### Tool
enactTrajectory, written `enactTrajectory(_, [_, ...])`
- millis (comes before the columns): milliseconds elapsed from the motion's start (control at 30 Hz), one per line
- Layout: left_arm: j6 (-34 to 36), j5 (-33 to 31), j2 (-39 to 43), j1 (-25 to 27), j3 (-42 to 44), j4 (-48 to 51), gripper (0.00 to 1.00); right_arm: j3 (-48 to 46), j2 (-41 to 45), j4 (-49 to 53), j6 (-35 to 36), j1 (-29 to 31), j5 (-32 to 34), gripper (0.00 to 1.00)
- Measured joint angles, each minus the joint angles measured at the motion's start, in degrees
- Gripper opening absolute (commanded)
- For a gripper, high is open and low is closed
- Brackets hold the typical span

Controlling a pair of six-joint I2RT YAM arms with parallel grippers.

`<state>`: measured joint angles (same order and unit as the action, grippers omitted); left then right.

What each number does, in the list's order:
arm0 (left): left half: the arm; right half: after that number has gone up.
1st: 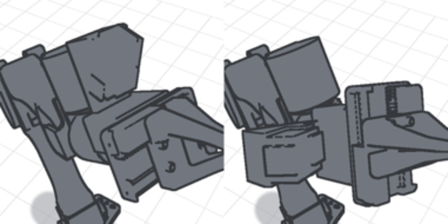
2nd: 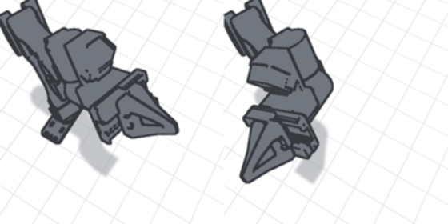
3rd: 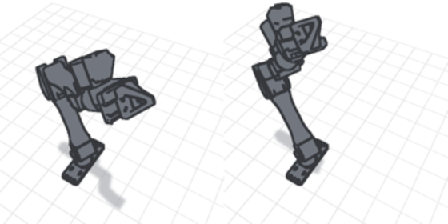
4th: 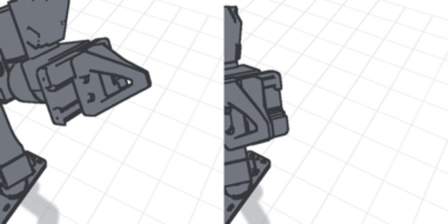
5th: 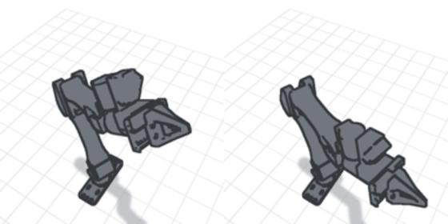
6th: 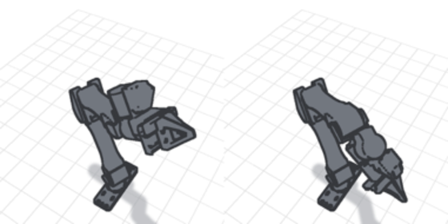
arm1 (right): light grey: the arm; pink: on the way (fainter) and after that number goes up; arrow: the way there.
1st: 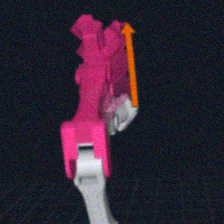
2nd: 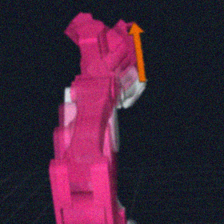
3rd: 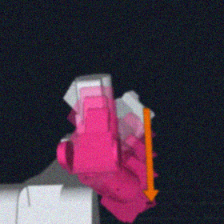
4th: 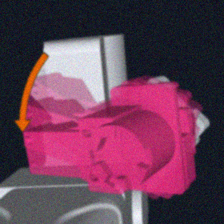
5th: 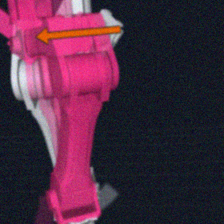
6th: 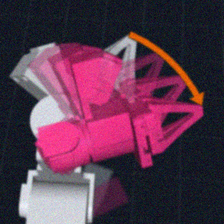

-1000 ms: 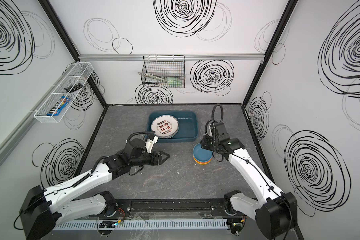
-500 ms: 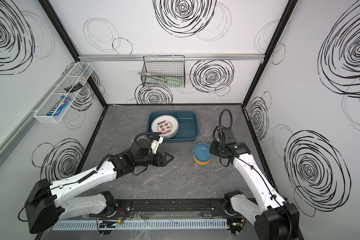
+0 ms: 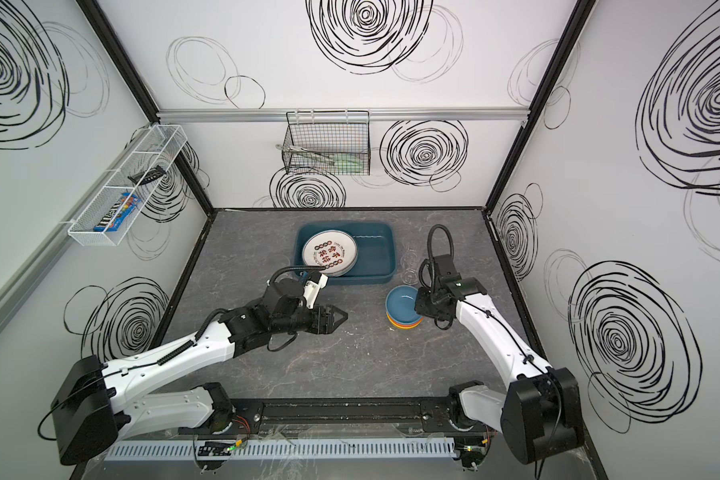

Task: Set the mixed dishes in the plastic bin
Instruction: 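Move the open right gripper to the nested bowls while the left gripper reaches toward them, then close the right gripper on the rim of the blue bowl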

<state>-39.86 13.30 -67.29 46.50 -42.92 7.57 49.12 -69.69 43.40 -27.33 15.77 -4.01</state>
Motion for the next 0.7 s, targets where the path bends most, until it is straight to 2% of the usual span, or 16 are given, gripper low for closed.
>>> enactTrajectory(467, [-0.2,-0.5,0.5,0.0,0.1,-0.1,0.74,0.0,-0.9,0.0,0.0,0.0,0.4,0.2])
enactTrajectory(700, [-0.2,-0.5,0.5,0.0,0.1,-0.1,0.74,0.4,-0.9,0.7,0.2,0.0,1.3,0.11])
